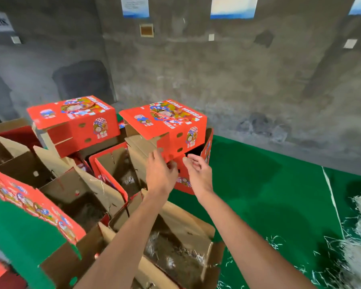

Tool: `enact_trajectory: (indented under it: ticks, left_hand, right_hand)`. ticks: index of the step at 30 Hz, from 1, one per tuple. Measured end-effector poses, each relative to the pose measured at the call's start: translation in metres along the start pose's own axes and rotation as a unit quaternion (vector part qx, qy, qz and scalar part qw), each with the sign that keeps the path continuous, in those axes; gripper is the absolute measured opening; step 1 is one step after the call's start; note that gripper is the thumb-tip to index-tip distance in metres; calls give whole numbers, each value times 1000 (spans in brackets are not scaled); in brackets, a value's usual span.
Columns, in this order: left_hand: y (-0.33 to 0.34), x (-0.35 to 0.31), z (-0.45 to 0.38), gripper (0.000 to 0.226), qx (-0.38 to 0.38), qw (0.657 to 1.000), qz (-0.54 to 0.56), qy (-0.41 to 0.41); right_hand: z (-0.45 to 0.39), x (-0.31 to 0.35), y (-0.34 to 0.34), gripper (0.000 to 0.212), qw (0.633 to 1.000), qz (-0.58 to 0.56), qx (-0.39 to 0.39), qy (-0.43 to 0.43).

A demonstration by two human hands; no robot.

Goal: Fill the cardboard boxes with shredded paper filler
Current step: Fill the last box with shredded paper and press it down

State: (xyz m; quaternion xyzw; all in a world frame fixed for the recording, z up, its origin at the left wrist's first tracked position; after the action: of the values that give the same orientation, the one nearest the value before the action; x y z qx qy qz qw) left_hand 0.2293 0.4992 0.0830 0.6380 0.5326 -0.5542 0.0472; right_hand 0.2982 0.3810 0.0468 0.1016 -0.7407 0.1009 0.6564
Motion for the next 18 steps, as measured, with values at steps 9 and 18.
enact_trajectory:
  ticks: [9, 18]
  left_hand:
    - [26, 42, -98, 26, 74, 994, 6, -80]
    - [56, -65, -71, 24, 94, 991, 19, 93]
  right_hand:
    - [-58, -16, 10, 38, 1000, -7, 3, 25]
    - [-75, 4, -44, 39, 1000, -18, -3, -10]
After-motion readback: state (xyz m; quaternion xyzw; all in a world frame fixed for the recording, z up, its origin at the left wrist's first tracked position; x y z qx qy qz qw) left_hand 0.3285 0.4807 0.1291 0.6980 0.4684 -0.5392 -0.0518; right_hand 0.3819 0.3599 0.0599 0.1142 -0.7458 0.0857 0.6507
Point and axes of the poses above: each hand's wrist, its own z-axis away from the middle knuckle, its own y-axis out of the palm, x = y × z, the point moved 4 cm from there along -z, towards the middle knuckle, and after that the axes turned 2 degrees about -y, right-handed, at the moved point
